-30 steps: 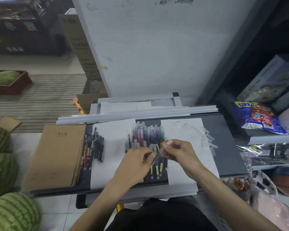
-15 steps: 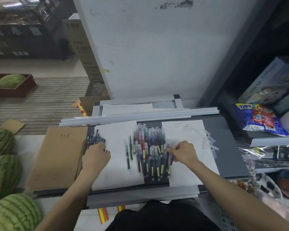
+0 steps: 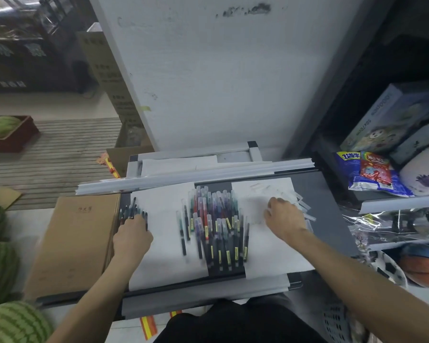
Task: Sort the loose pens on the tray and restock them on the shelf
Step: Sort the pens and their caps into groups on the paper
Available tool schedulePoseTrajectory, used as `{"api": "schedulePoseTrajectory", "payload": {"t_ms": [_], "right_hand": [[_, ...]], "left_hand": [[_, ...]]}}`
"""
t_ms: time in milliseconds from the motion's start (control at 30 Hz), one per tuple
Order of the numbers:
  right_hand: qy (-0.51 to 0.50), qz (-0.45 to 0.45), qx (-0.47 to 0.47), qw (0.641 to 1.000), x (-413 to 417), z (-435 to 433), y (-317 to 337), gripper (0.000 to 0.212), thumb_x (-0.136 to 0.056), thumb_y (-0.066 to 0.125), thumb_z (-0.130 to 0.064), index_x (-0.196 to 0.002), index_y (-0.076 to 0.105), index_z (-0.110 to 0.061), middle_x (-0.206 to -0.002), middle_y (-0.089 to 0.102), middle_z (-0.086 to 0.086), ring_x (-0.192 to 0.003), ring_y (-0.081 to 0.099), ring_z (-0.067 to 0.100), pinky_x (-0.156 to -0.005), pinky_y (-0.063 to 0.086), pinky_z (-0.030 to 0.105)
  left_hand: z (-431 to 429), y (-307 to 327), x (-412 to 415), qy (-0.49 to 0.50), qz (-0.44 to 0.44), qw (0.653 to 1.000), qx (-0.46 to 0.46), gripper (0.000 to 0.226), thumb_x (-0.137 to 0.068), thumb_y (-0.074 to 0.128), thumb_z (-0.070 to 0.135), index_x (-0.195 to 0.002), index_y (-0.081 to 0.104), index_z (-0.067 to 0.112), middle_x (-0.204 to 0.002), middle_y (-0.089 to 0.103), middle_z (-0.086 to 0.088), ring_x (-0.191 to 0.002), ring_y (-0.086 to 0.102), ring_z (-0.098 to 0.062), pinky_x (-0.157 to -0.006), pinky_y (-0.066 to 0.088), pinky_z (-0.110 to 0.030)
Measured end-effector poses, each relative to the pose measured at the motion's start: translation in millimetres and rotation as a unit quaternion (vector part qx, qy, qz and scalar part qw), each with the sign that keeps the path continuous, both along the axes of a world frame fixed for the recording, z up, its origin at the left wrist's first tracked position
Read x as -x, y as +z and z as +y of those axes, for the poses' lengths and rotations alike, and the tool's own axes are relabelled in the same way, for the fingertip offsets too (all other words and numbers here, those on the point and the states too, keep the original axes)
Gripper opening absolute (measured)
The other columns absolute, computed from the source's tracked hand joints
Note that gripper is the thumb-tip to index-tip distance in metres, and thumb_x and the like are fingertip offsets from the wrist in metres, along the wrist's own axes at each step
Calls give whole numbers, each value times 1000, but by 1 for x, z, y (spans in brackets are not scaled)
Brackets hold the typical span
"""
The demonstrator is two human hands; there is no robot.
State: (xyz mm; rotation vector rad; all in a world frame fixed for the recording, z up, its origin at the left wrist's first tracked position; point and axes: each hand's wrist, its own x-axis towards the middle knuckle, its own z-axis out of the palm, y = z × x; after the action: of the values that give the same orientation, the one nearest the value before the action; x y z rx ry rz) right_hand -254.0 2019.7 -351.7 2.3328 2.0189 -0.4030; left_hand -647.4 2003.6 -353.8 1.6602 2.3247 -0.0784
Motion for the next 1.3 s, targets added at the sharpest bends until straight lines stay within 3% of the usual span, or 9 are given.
{"api": "schedulePoseTrajectory", "payload": {"t_ms": [200,367,600,733,833,967,1067,1167,1300], "right_hand": [[-29,-85,28,996,-44,9,7,16,-96,50,-23,-102,51,-8,-103,67,12,-92,65,36,-66,45,36],[-48,-79,52,994,-58,3,3,16,-95,53,-20,-103,55,-6,-102,67,14,-90,64,37,-67,44,35],[-50,-59,43,996,-45,0,-2,12,-94,52,-12,-105,53,-9,-98,68,12,-77,55,31,-64,49,35],[-58,-13,22,998,-35,0,2,28,-96,55,-20,-121,60,-11,-97,71,9,-88,65,32,-74,57,38],[-97,117,-9,988,-21,0,10,30,-96,61,-26,-123,68,-14,-90,74,-2,-86,67,20,-76,49,30],[-129,282,-60,949,6,-6,33,22,-95,69,-27,-113,75,-16,-93,73,-7,-88,67,13,-81,48,22],[-128,387,-65,911,25,-15,52,13,-94,72,-29,-103,75,-21,-88,76,-10,-83,72,11,-84,56,29],[-129,532,-50,835,43,-27,78,6,-96,72,-17,-97,71,-11,-85,77,2,-79,75,21,-78,57,34],[-148,695,-3,704,61,-44,116,7,-99,65,-8,-101,66,-1,-102,77,18,-90,75,29,-79,57,28]], "left_hand": [[1,-3,1,7,-9,1000,6,7,-92,58,12,-95,52,9,-98,63,-13,-93,63,-39,-69,46,-39],[0,-1,-2,7,-1,1000,3,10,-90,55,7,-97,63,5,-84,53,-8,-79,57,-33,-66,48,-37],[-3,3,0,12,0,1000,0,3,-90,56,8,-90,53,9,-102,66,-17,-93,64,-41,-71,47,-38],[-5,14,1,12,2,1000,-6,9,-88,60,17,-97,60,13,-90,62,-6,-77,53,-31,-68,44,-35],[-9,29,-7,5,-33,999,-36,15,-89,60,23,-102,60,17,-86,60,-4,-76,53,-29,-69,44,-35],[-18,51,-27,-14,-133,987,-85,10,-91,56,26,-98,62,21,-81,65,3,-76,60,-26,-71,50,-36],[-27,73,-45,-40,-202,974,-98,10,-95,57,22,-101,63,27,-73,65,10,-65,61,-17,-69,53,-37],[-36,100,-67,-61,-294,949,-99,16,-100,57,17,-97,68,27,-55,58,10,-45,47,-7,-53,44,-29],[-50,137,-89,-111,-382,912,-100,21,-104,58,22,-91,74,21,-54,53,8,-46,42,-7,-48,31,-18]]}}
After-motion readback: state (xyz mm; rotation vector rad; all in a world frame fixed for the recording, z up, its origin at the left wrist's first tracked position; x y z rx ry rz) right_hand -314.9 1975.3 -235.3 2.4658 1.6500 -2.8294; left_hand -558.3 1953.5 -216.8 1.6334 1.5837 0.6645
